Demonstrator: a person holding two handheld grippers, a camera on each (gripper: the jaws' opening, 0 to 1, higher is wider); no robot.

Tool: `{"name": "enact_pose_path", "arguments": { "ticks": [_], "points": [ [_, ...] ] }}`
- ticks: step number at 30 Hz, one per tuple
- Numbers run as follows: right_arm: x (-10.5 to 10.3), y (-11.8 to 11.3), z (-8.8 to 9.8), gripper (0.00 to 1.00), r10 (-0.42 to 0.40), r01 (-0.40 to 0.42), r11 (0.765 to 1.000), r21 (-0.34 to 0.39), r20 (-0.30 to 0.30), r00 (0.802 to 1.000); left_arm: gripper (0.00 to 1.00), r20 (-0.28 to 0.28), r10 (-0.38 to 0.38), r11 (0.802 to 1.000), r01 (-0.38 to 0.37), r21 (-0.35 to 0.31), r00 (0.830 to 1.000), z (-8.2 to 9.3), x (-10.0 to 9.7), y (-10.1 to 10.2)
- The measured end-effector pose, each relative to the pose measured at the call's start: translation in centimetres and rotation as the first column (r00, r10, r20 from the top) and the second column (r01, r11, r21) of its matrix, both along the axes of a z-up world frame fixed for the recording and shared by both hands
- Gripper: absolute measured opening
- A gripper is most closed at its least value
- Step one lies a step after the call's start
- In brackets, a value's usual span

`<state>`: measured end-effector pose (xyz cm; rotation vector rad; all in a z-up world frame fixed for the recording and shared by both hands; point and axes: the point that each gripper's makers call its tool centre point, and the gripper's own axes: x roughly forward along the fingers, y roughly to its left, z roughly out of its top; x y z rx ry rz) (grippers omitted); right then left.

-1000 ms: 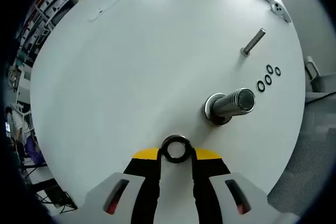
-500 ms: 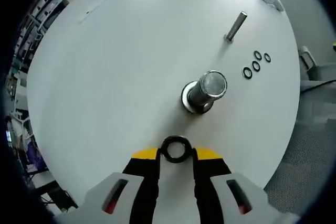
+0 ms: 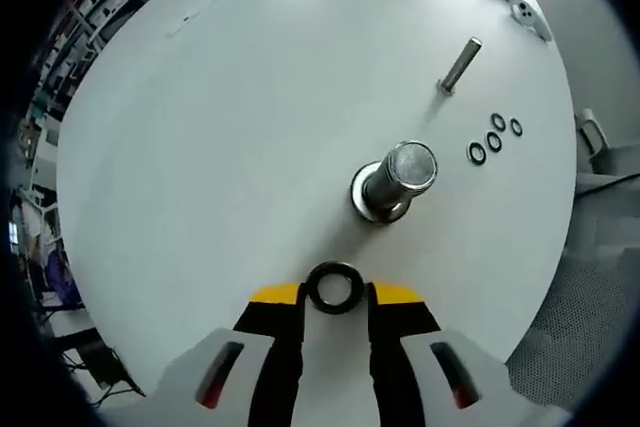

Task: Place the washer onto the threaded stud by aligning its center hole with the stud, sliding it down to the base, and recovering from edge contact or off-axis alignment until the washer reaches the visible bottom stop.

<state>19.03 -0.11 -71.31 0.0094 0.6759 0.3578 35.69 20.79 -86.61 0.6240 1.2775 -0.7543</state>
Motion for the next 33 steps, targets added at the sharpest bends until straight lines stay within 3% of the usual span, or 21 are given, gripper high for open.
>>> {"name": "enact_pose_path", "arguments": {
  "ticks": [12,33],
  "points": [
    [0.0,0.0,0.0,0.43,0.001,-0.001,1.0,0.0,0.001,1.0,0.19,0.003,0.027,1.0,-0.027,0.013,1.0,0.0,-0.4,0.1],
    [-0.1,0.1,0.0,0.43,0.009,-0.009,1.0,-0.001,-0.002,1.0,0.18,-0.003,-0.045,0.999,0.045,0.017,0.999,0.6,-1.4,-0.5]
  ]
}}
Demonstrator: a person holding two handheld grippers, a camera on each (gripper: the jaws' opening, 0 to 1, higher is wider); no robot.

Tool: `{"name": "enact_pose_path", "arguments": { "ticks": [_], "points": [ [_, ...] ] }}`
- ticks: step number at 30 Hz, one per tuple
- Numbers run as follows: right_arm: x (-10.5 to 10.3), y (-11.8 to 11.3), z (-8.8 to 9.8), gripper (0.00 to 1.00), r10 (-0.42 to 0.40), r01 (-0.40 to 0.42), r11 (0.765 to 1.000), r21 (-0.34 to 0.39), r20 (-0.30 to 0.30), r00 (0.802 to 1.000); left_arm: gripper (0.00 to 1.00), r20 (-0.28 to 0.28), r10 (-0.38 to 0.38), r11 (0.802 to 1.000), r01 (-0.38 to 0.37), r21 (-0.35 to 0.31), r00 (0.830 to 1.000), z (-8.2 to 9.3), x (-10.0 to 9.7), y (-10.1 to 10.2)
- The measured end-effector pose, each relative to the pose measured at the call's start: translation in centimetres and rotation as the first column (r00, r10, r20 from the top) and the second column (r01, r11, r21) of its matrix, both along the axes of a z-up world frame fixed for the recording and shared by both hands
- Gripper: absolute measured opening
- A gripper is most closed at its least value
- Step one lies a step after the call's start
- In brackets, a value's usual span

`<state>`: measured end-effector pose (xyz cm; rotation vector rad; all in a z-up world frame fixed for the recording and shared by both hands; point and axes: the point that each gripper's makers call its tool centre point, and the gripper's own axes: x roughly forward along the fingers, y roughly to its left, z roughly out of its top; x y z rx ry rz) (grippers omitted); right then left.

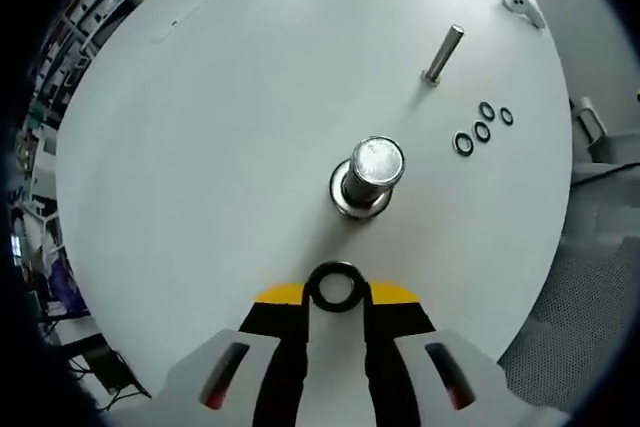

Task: Place the washer onto the threaded stud by aligning its center hole with the stud, sliding it down to the base, and recovering from edge contact or off-axis alignment until the washer reaches the visible bottom stop.

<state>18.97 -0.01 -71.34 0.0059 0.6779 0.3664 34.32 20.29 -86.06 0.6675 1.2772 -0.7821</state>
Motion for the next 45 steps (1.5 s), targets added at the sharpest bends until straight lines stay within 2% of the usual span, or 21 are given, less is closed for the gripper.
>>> {"name": "enact_pose_path", "arguments": {
  "ticks": [6,16,18,21,27,34,45],
  "points": [
    [0.0,0.0,0.0,0.43,0.002,-0.002,1.0,0.0,-0.001,1.0,0.18,0.019,-0.012,1.0,0.013,-0.017,1.0,1.0,0.9,-0.1],
    [0.0,0.1,0.0,0.43,0.005,-0.005,1.0,0.002,-0.002,1.0,0.18,0.059,-0.046,0.997,0.05,-0.057,0.997,4.3,1.5,-1.3],
    [-0.1,0.1,0.0,0.43,0.005,-0.005,1.0,0.002,-0.002,1.0,0.18,0.065,-0.048,0.997,0.052,-0.06,0.997,4.4,1.8,-1.3],
    [-0.1,0.1,0.0,0.43,0.006,-0.006,1.0,0.002,-0.003,1.0,0.18,0.079,-0.047,0.996,0.052,-0.069,0.996,5.7,1.8,-1.5],
    [-0.1,0.2,0.0,0.43,0.008,-0.008,1.0,0.002,-0.003,1.0,0.18,0.096,-0.067,0.993,0.076,-0.094,0.993,7.4,1.9,-2.7],
    [-0.1,0.2,0.0,0.43,0.008,-0.008,1.0,0.002,-0.004,1.0,0.18,0.099,-0.099,0.989,0.108,-0.1,0.99,7.5,1.8,-3.9],
    [0.0,0.1,0.0,0.43,0.006,-0.006,1.0,0.002,-0.001,1.0,0.18,0.092,-0.149,0.983,0.157,-0.09,0.985,6.5,2.4,-5.4]
  ]
}}
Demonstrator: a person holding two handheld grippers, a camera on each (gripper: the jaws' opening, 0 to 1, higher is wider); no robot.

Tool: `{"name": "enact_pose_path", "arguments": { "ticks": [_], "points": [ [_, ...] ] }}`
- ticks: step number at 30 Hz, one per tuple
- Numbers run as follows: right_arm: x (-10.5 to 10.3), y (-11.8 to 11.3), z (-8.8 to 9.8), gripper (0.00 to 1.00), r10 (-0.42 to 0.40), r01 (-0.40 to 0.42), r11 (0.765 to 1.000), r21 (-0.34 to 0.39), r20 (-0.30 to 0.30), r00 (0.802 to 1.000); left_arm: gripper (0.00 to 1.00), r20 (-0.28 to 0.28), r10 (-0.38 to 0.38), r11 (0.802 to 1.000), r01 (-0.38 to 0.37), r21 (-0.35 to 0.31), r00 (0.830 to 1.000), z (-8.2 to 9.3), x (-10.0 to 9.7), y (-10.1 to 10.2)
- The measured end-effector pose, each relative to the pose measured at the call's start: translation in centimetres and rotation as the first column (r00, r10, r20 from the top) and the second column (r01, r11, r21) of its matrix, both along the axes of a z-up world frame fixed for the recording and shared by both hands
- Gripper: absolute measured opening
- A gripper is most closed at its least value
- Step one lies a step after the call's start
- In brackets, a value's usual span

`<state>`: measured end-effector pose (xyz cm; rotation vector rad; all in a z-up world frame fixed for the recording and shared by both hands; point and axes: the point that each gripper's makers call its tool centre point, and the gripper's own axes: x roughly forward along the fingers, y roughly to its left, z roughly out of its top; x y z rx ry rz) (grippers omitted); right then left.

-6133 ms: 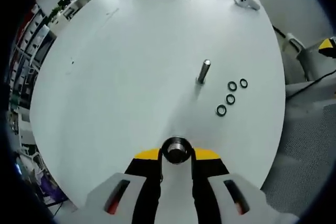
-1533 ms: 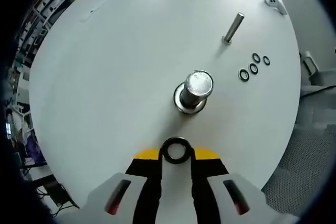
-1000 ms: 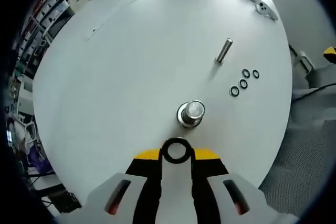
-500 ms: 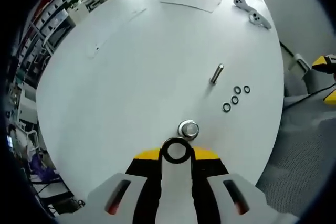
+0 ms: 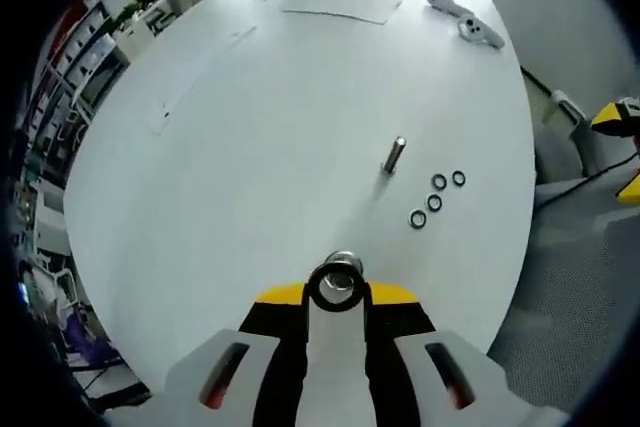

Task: Place the washer onto the threaded stud by aligning its center hole with the stud, sliding it down to the base, and recovering from edge contact or off-axis alignment until the washer reaches the visible bottom stop.

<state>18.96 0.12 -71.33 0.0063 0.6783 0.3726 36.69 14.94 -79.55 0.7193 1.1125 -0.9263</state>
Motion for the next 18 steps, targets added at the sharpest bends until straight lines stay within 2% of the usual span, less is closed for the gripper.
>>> {"name": "enact_pose_path", "arguments": {
  "ticks": [18],
  "points": [
    [0.1,-0.2,0.0,0.43,-0.009,0.009,1.0,0.0,0.0,1.0,0.18,-0.013,-0.053,0.998,0.054,0.044,0.999,-1.5,0.2,-0.6]
  ]
}}
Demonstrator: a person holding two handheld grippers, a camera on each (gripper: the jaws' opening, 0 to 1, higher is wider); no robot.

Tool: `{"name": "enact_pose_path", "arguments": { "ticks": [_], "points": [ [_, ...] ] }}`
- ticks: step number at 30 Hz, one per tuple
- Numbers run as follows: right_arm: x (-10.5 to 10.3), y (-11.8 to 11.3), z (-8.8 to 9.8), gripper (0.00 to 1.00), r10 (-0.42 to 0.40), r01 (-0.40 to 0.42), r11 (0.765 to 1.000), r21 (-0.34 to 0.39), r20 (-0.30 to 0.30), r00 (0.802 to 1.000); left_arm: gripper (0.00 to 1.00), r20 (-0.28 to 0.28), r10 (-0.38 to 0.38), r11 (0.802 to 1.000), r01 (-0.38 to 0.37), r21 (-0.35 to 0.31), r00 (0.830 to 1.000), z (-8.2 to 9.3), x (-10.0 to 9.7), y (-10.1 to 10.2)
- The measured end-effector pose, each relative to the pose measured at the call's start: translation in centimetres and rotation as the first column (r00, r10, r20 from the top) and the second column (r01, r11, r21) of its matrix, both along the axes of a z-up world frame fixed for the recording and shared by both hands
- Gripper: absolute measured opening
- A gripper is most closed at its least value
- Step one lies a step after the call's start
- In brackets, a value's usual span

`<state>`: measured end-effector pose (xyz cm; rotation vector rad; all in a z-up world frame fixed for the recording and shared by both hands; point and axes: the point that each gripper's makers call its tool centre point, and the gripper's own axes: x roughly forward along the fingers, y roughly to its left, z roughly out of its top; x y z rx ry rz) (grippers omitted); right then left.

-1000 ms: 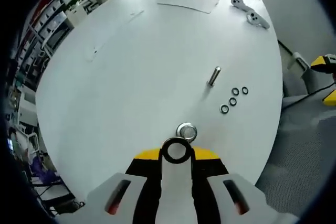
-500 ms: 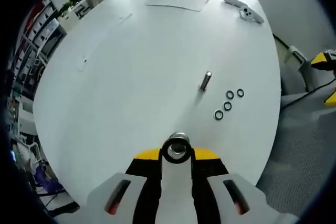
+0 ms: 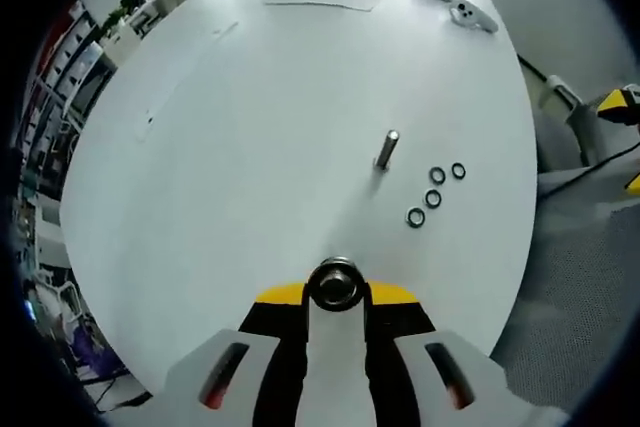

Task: Place the washer onto the threaded stud by aligning its center hole with the stud, sliding it down to the base, and recovering from edge contact or off-axis alignment until the washer reaches the visible bottom stop.

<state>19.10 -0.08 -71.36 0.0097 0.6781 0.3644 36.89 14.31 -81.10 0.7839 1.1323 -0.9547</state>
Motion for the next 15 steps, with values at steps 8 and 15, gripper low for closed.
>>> {"name": "enact_pose_path", "arguments": {
  "ticks": [8,15],
  "points": [
    [0.0,-0.1,0.0,0.42,-0.005,0.005,1.0,-0.001,0.0,1.0,0.18,0.005,-0.04,0.998,0.039,0.041,0.999,-1.3,-0.2,-0.1],
    [-0.1,-0.1,0.0,0.42,-0.007,0.007,1.0,-0.001,0.0,1.0,0.18,0.015,-0.079,0.994,0.078,0.082,0.997,-2.4,-0.1,0.0]
  ]
}}
